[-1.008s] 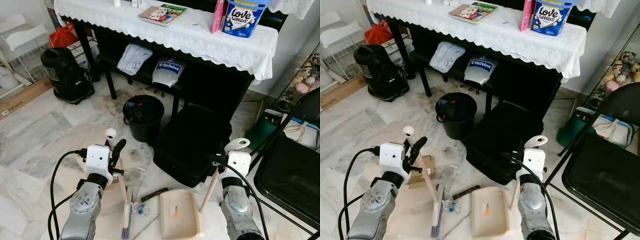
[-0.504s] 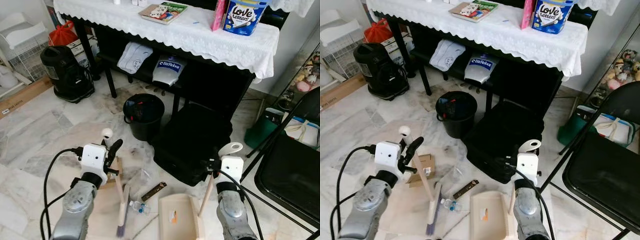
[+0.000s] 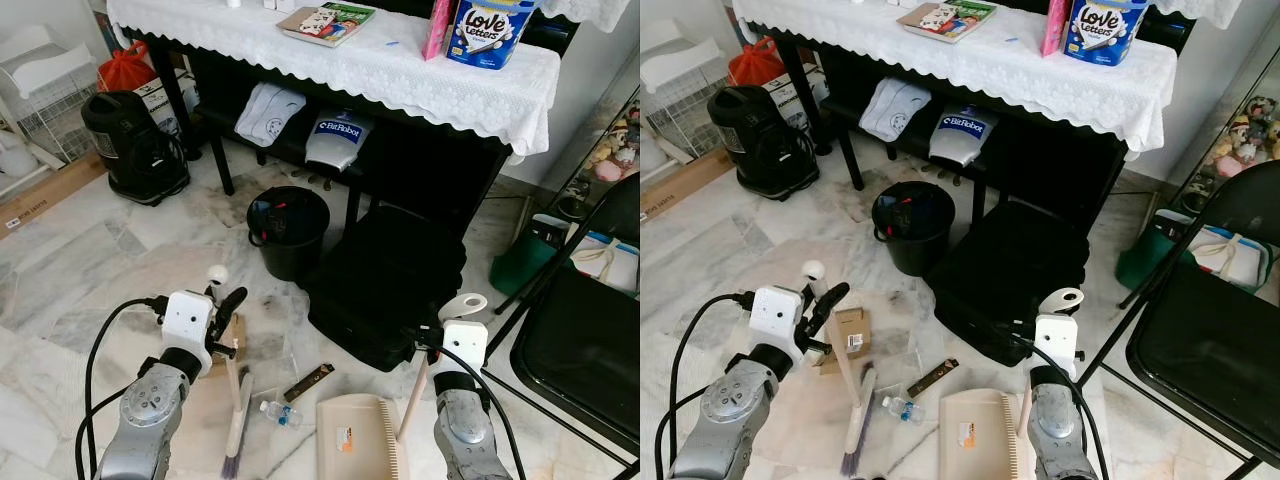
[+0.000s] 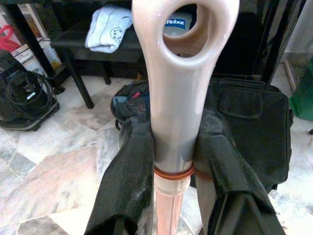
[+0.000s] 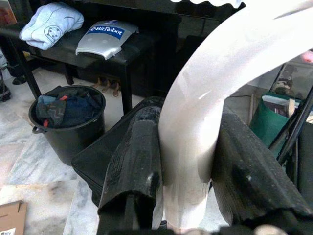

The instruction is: Sweep floor

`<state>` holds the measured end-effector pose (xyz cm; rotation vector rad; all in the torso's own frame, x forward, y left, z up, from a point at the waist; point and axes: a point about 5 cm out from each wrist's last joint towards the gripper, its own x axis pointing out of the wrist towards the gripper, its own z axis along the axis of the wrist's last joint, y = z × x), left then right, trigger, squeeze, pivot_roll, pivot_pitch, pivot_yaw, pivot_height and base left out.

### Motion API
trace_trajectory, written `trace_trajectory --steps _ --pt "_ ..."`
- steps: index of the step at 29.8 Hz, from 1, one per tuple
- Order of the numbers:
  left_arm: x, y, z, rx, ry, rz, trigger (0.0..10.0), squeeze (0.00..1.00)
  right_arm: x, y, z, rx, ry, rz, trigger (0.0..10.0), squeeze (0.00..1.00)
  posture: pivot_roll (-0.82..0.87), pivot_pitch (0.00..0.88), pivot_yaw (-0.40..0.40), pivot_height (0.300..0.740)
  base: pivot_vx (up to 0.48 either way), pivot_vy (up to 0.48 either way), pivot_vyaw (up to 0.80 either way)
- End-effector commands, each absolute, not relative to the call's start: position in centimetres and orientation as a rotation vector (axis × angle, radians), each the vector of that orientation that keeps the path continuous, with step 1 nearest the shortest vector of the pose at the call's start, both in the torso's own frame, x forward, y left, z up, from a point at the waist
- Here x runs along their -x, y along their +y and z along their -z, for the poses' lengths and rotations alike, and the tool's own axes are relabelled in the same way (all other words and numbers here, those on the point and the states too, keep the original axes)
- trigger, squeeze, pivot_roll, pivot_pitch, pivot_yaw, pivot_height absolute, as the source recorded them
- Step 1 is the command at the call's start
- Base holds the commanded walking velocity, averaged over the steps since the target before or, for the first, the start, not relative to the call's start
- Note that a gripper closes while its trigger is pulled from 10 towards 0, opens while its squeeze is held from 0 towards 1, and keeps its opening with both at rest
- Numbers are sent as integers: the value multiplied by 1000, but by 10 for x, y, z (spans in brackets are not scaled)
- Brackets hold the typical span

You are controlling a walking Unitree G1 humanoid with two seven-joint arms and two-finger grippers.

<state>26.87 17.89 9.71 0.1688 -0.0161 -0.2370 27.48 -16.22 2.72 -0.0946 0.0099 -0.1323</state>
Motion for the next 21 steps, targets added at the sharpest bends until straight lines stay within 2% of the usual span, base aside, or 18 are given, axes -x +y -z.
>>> trace_trajectory --steps 1,21 --pt "-266 179 -92 -149 10 238 10000 0 -273 -164 -25 108 19 133 10000 0 30 119 5 740 0 0 0" --pt "-270 181 -96 -137 36 274 10000 4 -254 -155 0 113 125 93 10000 0 31 119 2 740 0 0 0"
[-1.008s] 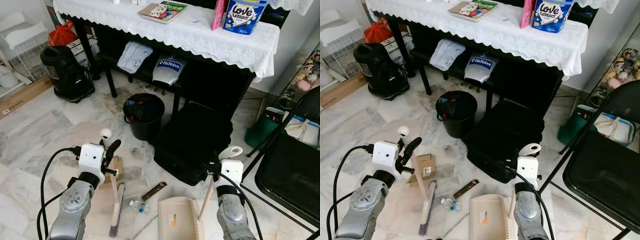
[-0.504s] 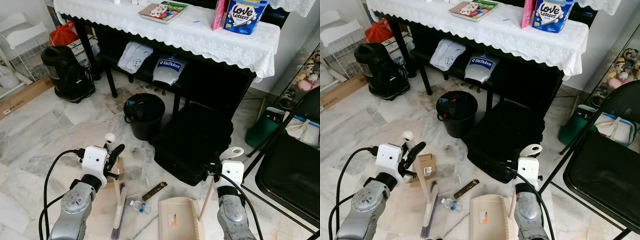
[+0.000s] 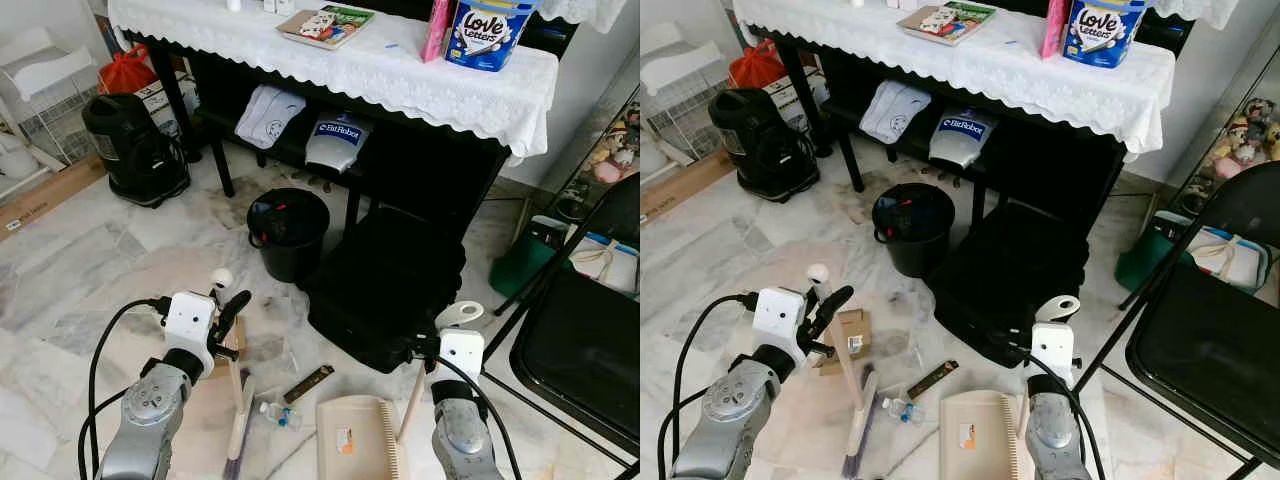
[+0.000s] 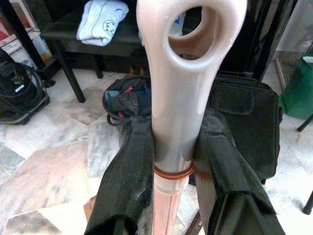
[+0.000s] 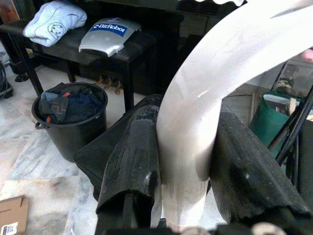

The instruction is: Sweep floor

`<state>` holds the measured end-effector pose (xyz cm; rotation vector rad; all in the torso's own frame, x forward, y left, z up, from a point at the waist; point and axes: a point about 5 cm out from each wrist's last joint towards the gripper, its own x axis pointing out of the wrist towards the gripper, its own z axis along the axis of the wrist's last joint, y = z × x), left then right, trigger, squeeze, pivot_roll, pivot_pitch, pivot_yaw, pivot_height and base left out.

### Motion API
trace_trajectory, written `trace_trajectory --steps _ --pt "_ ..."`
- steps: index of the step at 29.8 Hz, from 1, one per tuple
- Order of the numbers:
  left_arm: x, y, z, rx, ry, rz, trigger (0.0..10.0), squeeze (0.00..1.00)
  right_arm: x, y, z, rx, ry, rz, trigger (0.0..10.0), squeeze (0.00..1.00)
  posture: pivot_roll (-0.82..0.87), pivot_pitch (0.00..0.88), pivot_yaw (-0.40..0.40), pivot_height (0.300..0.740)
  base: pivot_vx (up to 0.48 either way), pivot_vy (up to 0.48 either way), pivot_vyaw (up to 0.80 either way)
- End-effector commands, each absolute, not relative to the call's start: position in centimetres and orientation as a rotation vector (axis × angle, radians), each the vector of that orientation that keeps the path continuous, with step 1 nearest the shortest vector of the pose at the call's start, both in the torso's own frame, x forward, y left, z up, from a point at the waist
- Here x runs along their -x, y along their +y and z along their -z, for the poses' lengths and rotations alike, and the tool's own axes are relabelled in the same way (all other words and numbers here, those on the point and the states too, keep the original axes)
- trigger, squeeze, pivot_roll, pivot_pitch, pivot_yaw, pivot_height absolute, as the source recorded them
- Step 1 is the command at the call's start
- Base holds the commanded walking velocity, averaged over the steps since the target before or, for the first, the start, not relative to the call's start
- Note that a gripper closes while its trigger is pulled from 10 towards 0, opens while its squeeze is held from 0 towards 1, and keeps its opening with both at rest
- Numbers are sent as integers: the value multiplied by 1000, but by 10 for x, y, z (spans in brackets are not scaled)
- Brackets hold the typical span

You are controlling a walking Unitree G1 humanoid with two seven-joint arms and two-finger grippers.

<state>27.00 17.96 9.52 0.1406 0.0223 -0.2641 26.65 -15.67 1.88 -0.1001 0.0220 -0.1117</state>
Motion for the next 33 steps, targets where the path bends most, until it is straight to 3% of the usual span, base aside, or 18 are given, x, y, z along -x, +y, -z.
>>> trace_trajectory --steps 1,13,33 --pt "-270 182 -96 -138 41 279 10000 8 -254 -155 -1 112 124 93 10000 0 32 119 1 740 0 0 0" --pt "-271 177 -103 -2 74 334 10000 4 -258 -155 -3 113 113 93 10000 0 31 117 -1 740 0 0 0" --pt "-279 167 -132 480 78 335 10000 0 -260 -155 -4 111 111 97 10000 0 33 118 0 740 0 0 0"
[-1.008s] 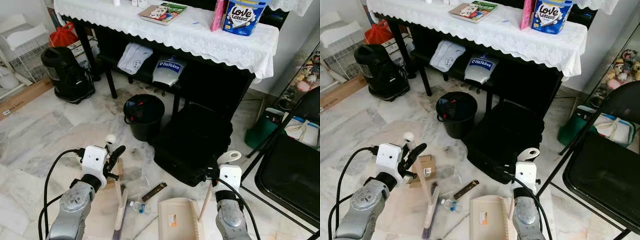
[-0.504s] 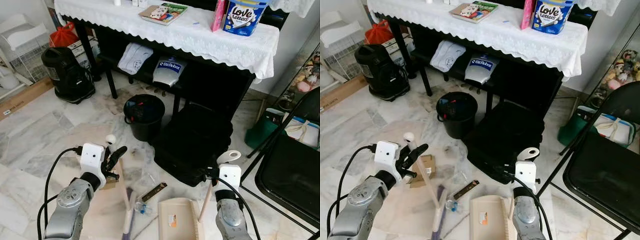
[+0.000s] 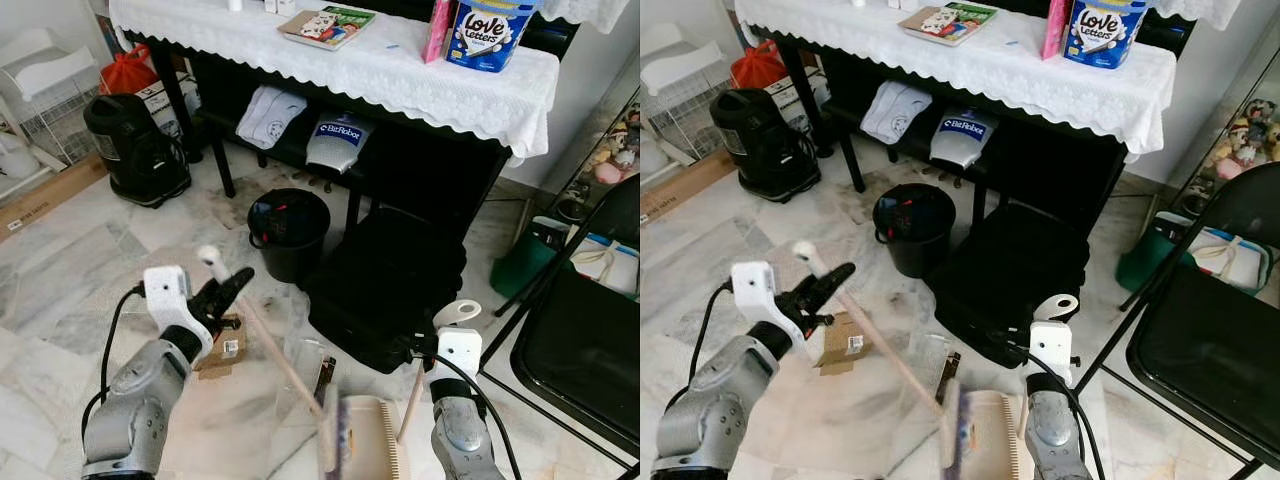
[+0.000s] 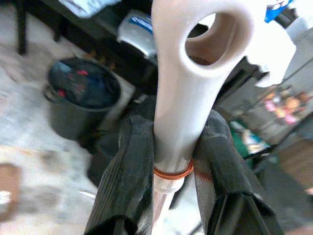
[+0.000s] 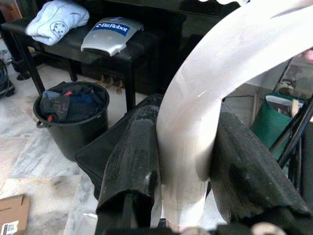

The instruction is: Sweep floor

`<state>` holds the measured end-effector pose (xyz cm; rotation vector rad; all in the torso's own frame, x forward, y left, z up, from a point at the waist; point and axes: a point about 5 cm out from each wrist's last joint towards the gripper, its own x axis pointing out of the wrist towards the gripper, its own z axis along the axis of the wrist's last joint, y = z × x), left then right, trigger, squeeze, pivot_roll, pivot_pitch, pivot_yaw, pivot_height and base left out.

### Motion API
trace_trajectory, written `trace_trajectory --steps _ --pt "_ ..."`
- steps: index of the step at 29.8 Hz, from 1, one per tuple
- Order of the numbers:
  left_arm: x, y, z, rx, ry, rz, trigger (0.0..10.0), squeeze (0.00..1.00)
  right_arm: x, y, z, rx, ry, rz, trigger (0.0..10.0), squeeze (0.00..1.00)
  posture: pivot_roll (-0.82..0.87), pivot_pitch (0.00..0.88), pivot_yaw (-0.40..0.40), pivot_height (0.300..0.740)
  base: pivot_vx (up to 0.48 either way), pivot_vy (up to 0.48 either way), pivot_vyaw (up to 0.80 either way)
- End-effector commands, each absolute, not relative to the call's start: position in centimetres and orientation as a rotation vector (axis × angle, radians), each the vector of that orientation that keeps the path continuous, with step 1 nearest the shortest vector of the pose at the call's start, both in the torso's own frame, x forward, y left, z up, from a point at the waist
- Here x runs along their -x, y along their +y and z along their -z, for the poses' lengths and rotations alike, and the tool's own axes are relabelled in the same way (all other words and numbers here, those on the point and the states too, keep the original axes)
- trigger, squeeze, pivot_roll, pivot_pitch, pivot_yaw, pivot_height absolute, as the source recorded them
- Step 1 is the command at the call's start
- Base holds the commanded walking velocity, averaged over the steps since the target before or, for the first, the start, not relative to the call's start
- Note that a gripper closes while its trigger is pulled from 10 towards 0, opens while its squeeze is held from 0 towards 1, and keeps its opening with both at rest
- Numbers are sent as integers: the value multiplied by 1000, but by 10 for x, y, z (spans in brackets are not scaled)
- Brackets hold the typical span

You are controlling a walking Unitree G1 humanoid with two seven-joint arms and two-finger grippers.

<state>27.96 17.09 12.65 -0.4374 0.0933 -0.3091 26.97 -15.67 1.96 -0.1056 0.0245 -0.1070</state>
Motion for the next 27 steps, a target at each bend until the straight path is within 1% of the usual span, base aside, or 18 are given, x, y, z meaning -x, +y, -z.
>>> trace_trajectory --steps 1,8,13,14,15,16,18,21,27 --pt "-279 165 -134 501 76 339 10000 0 -260 -156 -4 111 114 99 10000 0 33 117 0 740 0 0 0" --pt "-281 167 -139 522 66 313 10000 0 -261 -156 -5 111 111 101 10000 0 33 116 0 740 0 0 0" --pt "-287 182 -153 483 -43 181 10000 0 -261 -156 -5 110 107 101 10000 0 33 116 -2 740 0 0 0" --pt "-289 190 -160 451 -101 112 10000 0 -262 -156 -6 109 103 100 10000 0 33 115 -2 740 0 0 0" --pt "-289 190 -160 451 -101 112 10000 0 -262 -156 -6 109 103 100 10000 0 33 115 -2 740 0 0 0" --pt "-290 198 -167 408 -161 37 10000 0 -262 -156 -6 109 103 99 10000 0 32 114 -3 740 0 0 0" --pt "-290 204 -174 342 -214 -16 10000 0 -262 -156 -6 109 103 98 10000 0 33 114 -4 740 0 0 0" --pt "-289 203 -177 267 -237 -26 10000 0 -263 -156 -7 106 100 97 10000 0 31 113 -4 740 0 0 0" --pt "-288 198 -173 194 -235 -34 10000 0 -266 -154 -9 86 94 82 10000 0 28 112 -5 740 0 0 0"
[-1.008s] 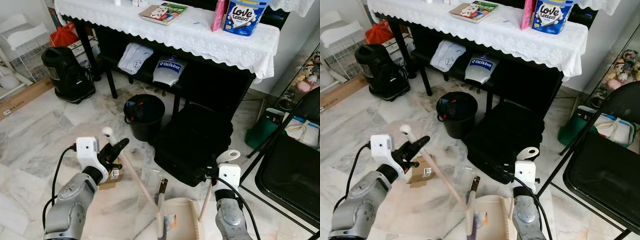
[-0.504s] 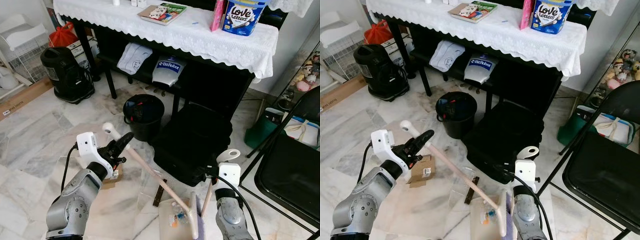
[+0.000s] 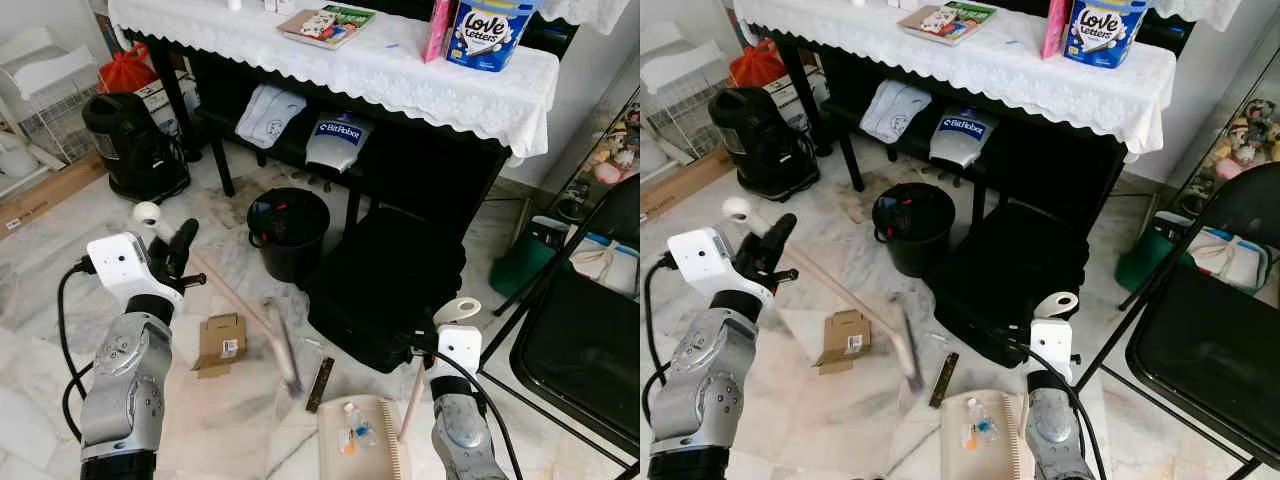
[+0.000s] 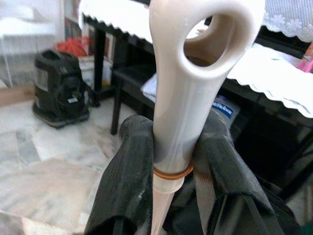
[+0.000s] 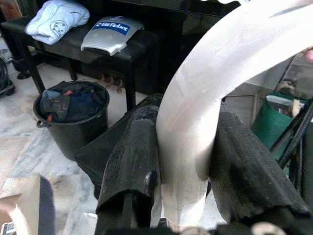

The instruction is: Sweep floor

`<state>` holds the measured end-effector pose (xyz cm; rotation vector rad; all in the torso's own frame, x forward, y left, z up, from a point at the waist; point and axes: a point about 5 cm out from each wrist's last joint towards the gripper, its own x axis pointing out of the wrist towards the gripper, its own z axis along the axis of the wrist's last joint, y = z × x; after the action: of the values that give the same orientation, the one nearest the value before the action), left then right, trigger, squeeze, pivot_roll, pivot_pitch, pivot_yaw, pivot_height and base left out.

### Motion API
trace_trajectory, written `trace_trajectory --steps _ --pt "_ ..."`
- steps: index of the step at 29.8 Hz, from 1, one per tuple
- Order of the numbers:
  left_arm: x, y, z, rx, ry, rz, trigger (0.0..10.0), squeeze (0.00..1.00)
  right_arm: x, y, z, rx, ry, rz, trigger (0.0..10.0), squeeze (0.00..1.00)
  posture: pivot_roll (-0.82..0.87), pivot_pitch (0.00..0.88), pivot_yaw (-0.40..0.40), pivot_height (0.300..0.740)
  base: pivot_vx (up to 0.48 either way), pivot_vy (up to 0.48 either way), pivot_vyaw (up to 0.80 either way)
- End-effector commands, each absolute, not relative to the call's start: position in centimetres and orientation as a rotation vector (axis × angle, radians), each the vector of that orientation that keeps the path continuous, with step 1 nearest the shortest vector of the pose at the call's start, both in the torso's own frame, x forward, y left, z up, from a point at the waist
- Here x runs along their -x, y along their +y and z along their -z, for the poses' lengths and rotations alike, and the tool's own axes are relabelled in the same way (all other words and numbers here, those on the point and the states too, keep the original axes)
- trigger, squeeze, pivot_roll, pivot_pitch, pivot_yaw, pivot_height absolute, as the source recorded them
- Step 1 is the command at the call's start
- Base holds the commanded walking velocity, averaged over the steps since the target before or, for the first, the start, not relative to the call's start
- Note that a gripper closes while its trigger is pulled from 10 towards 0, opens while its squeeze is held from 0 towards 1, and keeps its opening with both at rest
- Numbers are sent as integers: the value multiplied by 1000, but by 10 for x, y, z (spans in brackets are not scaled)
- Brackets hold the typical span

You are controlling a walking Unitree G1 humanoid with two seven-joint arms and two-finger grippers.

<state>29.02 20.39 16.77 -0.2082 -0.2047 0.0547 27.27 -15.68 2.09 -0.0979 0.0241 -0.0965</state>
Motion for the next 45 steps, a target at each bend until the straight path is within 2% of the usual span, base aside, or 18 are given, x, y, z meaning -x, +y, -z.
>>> trace_trajectory --steps 1,16,39,45 --pt "-288 198 -171 131 -241 -42 10000 0 -266 -153 -9 67 94 82 10000 0 30 110 -5 740 0 0 0" --pt "-286 198 -161 11 -260 -61 10000 0 -280 -157 -28 -101 13 141 10000 0 24 113 -1 740 0 0 0" --pt "-285 197 -157 -55 -293 -82 10000 0 -297 -154 -63 -179 -145 114 10000 0 16 104 -8 740 0 0 0" --pt "-286 198 -153 -70 -298 -111 10000 0 -304 -155 -86 -197 -234 111 10000 0 8 95 -10 740 0 0 0"
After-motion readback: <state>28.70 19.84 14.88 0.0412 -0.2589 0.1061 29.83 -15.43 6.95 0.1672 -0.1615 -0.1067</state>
